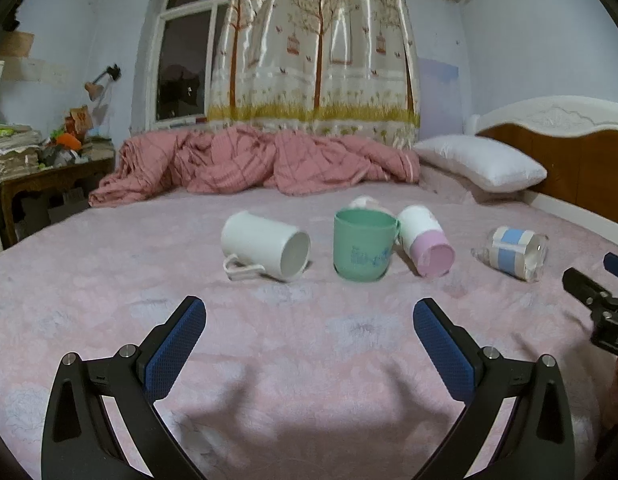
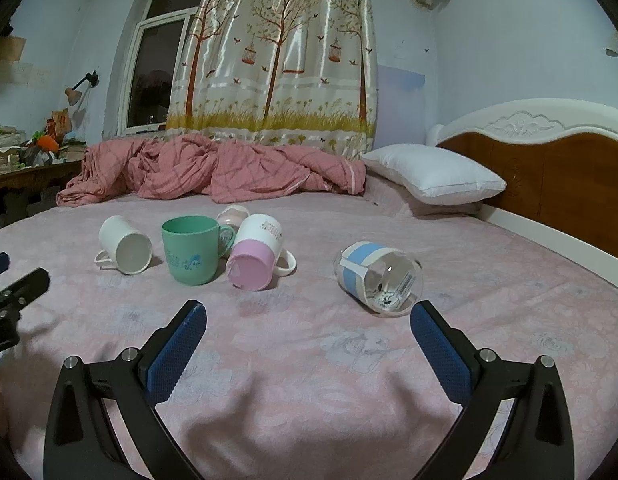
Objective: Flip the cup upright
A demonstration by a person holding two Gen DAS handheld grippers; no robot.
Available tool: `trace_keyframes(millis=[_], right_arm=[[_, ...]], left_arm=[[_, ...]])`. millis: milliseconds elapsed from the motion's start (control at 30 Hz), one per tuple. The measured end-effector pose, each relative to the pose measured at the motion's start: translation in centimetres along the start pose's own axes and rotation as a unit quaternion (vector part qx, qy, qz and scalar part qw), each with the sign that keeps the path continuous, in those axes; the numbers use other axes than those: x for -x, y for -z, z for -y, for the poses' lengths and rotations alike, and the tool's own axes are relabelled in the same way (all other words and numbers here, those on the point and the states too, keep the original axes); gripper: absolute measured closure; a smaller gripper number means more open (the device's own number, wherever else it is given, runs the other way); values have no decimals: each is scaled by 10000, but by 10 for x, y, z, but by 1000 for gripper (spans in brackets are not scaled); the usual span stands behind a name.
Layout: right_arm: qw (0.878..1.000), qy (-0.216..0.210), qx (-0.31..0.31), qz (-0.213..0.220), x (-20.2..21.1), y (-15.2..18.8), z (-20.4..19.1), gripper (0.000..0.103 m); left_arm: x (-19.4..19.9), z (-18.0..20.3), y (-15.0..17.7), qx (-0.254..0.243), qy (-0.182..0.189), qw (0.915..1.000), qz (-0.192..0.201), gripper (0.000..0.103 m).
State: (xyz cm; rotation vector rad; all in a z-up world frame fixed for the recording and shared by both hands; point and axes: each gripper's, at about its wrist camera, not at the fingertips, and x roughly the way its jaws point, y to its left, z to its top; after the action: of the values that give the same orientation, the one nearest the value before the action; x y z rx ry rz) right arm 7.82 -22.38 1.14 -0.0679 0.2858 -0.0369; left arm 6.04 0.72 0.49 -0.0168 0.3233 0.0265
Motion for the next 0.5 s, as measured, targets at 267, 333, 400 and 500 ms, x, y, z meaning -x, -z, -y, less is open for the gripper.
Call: trace_keyframes(millis=[267,333,400,500], right_arm=[[9885,-338,-361,-1431,-43,-27,16,0],[9777,-274,-555,-2006,-70,-47,25,0],[9711,-403,-809,-2208,-89,-64,30,0],[9619,-609,-1089,-2433,-125,-90,27,0]], left_arm=[[-8,-4,0,129,-23,9995,-299,0],[-7,-3,0,117,-40,9995,-301,0],[-6,-2,-2,100,-58,9995,-293,0],[-4,-1,-3,85,-85,9995,-281,0]])
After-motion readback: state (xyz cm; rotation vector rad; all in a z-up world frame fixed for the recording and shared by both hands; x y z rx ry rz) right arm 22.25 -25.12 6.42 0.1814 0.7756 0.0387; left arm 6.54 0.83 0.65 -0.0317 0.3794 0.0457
